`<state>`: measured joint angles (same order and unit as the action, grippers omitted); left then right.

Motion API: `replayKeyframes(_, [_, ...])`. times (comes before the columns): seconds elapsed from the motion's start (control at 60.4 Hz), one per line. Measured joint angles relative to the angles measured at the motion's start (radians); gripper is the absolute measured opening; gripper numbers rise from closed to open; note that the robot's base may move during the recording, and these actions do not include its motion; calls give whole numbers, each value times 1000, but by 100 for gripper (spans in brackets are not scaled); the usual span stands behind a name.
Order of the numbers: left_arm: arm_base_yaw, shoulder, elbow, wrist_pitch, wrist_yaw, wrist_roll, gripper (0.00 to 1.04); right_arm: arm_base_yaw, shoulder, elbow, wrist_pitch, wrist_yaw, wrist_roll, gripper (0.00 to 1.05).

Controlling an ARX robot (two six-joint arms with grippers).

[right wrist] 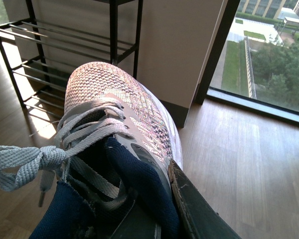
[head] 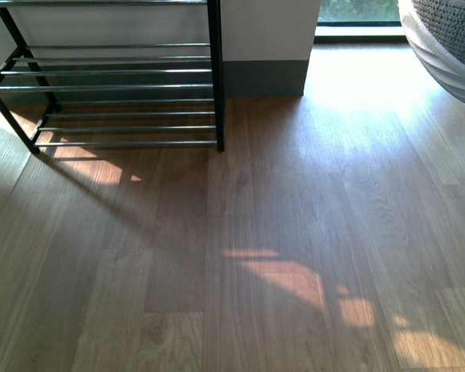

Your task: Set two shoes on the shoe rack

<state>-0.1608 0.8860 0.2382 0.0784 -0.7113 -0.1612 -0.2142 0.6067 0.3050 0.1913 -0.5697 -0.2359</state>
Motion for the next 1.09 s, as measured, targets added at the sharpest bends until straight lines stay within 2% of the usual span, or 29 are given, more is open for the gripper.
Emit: replayKeyframes(1.093, [2, 2, -2, 0, -3, 0, 1, 2, 0, -1, 0, -11, 1, 1])
